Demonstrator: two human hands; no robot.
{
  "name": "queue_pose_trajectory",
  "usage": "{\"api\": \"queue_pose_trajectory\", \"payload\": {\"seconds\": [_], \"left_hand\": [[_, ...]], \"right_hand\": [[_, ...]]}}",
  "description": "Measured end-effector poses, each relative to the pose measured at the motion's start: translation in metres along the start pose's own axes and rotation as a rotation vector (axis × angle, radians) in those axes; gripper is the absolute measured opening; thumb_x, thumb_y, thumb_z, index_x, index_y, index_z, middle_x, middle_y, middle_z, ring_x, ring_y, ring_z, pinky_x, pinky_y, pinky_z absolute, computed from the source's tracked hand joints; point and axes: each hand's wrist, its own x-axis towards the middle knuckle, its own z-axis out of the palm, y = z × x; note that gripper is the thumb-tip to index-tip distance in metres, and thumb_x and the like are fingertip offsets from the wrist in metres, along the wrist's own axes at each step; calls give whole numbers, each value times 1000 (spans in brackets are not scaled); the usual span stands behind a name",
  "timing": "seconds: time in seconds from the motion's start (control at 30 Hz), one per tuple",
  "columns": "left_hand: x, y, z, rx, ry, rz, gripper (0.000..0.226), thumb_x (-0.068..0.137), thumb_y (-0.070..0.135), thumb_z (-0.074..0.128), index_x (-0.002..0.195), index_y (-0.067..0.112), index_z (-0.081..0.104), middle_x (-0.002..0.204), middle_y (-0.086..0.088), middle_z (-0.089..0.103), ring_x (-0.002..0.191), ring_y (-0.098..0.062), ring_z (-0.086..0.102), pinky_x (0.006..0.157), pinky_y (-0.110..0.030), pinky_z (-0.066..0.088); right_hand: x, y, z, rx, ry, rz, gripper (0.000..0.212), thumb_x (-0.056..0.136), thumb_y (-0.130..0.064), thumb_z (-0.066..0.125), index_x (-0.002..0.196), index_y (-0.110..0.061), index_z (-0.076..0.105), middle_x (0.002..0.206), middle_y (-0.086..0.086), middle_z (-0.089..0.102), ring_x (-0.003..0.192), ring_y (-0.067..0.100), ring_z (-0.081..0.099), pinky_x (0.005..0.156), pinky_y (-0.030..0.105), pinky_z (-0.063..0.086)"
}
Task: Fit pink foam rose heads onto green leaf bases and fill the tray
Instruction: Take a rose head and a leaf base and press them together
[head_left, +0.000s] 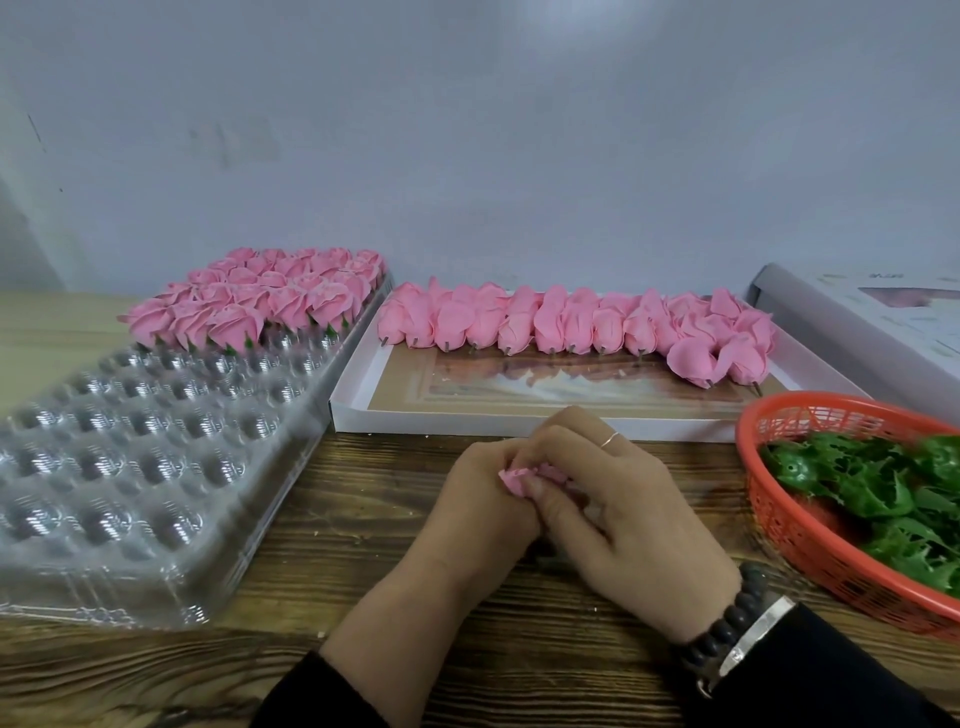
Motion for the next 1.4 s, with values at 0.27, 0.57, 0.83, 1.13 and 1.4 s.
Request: {"api": "queue_pose_trajectory", "payload": {"seconds": [0.27, 0.57, 0.83, 1.13, 1.4], "left_hand": [[8, -1, -2, -709, 309, -83, 20, 58, 24, 78, 70, 21, 62, 79, -3, 63, 83, -18, 55, 70, -28, 43], [1, 3, 13, -939, 164, -197, 44, 70, 28, 67, 106, 5, 62, 96, -12, 62, 94, -22, 61, 89, -34, 49], [4, 1, -3, -901, -27, -209, 22, 70, 31, 63, 71, 13, 74, 95, -12, 71, 85, -24, 68, 87, -42, 52], [6, -2, -1, -871, 136, -209, 21, 61, 35, 69, 60, 15, 71, 83, -11, 70, 74, -23, 67, 65, -35, 57], [5, -1, -4, -746, 63, -255, 42, 58, 36, 76, 87, 6, 73, 95, -24, 60, 84, -32, 54, 60, -31, 39]], "right_hand": [[-5, 6, 13, 164, 220, 320, 38, 73, -10, 64, 100, -31, 46, 88, -13, 55, 89, 3, 55, 75, 7, 41], [-2, 0, 25, 117, 145, 385, 33, 71, -15, 70, 88, -27, 44, 82, -13, 52, 79, 1, 52, 68, 9, 40], [1, -3, 16, 689, 94, 568, 27, 66, -28, 81, 81, -15, 62, 63, 8, 56, 63, 17, 49, 59, 28, 46], [2, -3, 23, 539, 109, 561, 40, 67, 6, 74, 88, -19, 52, 77, -3, 58, 64, 7, 52, 60, 15, 43], [1, -4, 13, 871, 56, 623, 6, 67, -16, 73, 69, -17, 67, 65, 8, 63, 58, 13, 57, 59, 22, 51]]}}
